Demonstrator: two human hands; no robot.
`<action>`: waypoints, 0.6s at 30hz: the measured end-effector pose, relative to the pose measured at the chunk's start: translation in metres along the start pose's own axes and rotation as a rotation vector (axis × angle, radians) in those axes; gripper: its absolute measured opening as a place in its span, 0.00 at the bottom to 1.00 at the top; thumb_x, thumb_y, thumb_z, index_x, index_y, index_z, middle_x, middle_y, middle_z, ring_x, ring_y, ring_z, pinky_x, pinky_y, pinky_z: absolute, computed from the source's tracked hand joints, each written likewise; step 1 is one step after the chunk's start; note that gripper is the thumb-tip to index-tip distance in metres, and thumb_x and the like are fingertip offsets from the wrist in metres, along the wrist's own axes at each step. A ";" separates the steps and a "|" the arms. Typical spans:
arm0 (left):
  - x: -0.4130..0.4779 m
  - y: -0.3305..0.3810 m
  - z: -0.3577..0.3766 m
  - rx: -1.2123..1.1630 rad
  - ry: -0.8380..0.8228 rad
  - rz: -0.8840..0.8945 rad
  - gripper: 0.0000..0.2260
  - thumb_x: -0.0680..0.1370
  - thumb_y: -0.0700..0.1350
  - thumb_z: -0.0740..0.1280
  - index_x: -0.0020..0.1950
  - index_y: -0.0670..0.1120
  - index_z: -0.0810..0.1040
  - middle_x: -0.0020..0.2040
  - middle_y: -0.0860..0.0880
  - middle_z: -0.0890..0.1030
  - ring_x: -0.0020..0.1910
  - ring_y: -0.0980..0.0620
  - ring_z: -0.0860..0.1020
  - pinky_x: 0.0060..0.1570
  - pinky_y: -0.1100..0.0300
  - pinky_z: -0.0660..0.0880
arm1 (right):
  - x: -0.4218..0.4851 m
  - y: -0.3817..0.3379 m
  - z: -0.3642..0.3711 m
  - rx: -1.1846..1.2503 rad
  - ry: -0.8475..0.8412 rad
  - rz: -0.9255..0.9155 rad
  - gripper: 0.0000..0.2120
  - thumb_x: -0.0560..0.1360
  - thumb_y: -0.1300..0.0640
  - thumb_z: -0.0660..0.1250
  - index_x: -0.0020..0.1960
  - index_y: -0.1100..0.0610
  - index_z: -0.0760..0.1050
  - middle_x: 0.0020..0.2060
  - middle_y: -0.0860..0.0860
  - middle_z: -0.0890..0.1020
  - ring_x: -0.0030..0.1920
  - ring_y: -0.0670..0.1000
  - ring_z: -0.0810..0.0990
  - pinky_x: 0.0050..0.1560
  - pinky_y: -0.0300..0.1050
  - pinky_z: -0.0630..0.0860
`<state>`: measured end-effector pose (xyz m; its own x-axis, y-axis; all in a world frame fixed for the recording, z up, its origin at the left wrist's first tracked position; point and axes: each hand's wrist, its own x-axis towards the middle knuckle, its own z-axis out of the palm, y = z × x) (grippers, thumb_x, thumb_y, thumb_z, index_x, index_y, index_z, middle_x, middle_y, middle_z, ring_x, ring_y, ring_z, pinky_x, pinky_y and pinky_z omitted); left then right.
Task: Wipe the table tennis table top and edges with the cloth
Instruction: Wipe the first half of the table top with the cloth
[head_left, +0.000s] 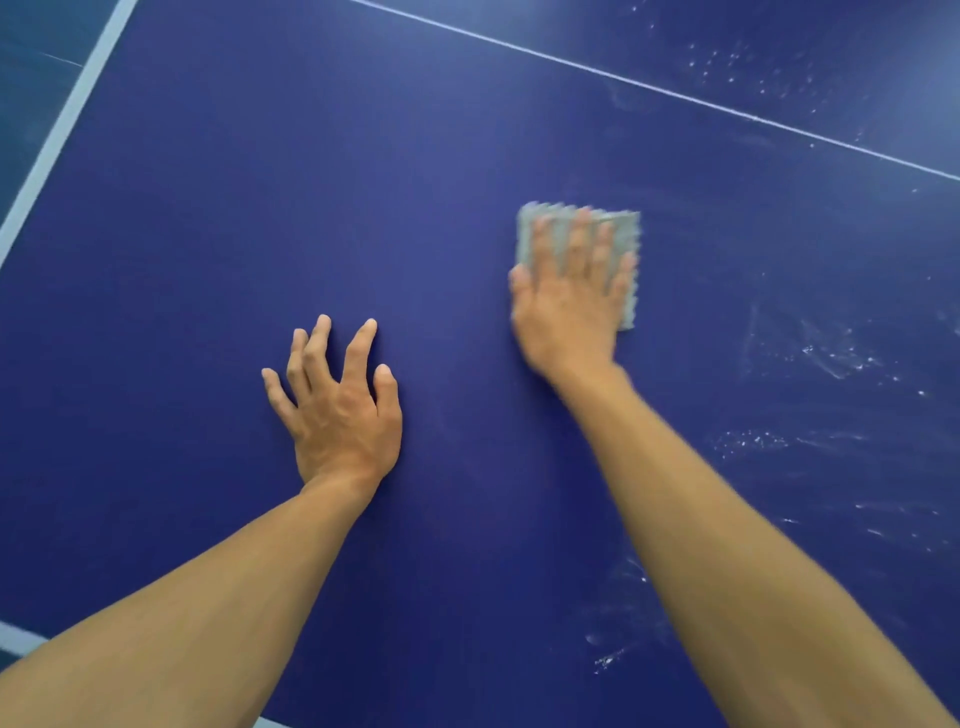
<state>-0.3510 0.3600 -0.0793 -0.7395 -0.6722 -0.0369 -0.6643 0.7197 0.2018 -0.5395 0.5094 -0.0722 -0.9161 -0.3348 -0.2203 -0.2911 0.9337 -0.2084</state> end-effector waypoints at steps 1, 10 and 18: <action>0.000 0.001 -0.001 0.001 -0.003 -0.003 0.22 0.84 0.52 0.59 0.79 0.57 0.64 0.81 0.46 0.58 0.82 0.42 0.55 0.78 0.32 0.48 | -0.018 -0.009 0.007 -0.032 -0.002 -0.148 0.30 0.86 0.41 0.48 0.86 0.47 0.47 0.85 0.57 0.45 0.84 0.62 0.42 0.80 0.69 0.39; 0.002 0.004 -0.002 0.029 -0.036 -0.015 0.24 0.83 0.49 0.62 0.79 0.54 0.65 0.81 0.44 0.58 0.82 0.40 0.55 0.78 0.30 0.48 | -0.004 0.101 -0.021 -0.093 -0.002 0.074 0.30 0.86 0.43 0.45 0.85 0.48 0.43 0.85 0.55 0.44 0.84 0.59 0.42 0.81 0.65 0.41; 0.003 0.006 -0.003 0.051 -0.052 -0.009 0.26 0.82 0.54 0.51 0.79 0.53 0.66 0.81 0.43 0.58 0.81 0.39 0.56 0.78 0.30 0.49 | 0.161 0.058 -0.056 0.100 0.033 0.337 0.32 0.86 0.41 0.38 0.85 0.53 0.38 0.84 0.55 0.39 0.84 0.59 0.36 0.80 0.67 0.34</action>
<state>-0.3569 0.3612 -0.0755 -0.7370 -0.6700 -0.0894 -0.6749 0.7223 0.1507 -0.7198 0.5170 -0.0663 -0.9650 -0.0041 -0.2621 0.0562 0.9735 -0.2219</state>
